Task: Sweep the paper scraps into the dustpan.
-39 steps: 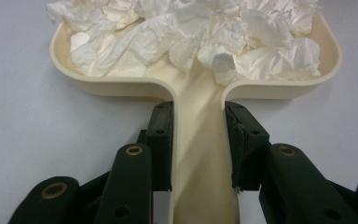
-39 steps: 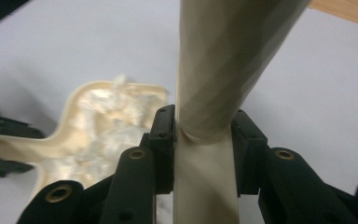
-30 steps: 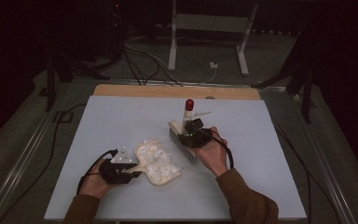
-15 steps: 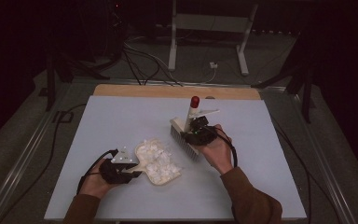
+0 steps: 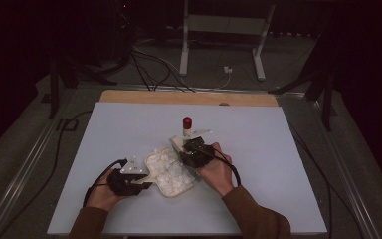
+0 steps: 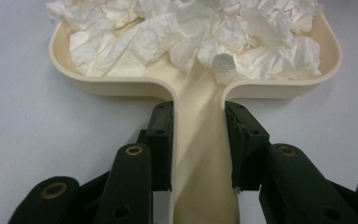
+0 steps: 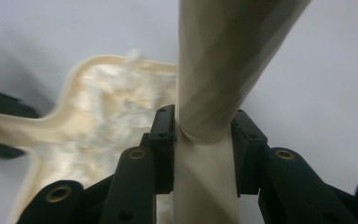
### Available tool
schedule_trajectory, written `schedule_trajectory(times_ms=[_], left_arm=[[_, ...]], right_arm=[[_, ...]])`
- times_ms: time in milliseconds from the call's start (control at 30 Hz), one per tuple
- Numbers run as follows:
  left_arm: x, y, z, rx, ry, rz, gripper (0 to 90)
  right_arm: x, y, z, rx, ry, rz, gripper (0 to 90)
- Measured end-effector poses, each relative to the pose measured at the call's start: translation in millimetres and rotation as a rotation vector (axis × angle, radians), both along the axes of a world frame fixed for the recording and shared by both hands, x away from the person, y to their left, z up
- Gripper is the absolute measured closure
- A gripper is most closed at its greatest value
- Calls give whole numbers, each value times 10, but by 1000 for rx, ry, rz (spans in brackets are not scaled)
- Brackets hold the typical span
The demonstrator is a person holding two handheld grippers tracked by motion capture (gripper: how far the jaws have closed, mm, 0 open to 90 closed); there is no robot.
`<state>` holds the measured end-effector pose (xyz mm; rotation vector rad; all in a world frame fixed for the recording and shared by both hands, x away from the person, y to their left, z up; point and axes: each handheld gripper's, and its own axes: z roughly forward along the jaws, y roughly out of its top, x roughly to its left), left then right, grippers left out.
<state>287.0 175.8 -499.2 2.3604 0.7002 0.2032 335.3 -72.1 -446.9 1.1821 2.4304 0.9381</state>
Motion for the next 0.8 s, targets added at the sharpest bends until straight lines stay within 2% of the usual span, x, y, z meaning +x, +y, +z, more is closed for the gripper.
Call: schedule_trajectory(times_ms=[133, 233, 400, 667, 800], left_arm=[[-8, -2, -5, -5, -5, 5, 667], [-14, -2, -11, -12, -10, 6, 668], [-38, -2, -29, -20, -32, 13, 669], [-109, 75, -57, -97, -84, 44, 669], [-111, 94, -49, -107, -96, 52, 670]], right_arm=[[-82, 89, 23, 3, -5, 33, 672], [-107, 119, 51, 33, 21, 55, 673], [-114, 131, 73, 33, 29, 71, 673], [-59, -28, 212, 53, 11, 42, 673], [-46, -102, 296, 81, -13, 25, 673]])
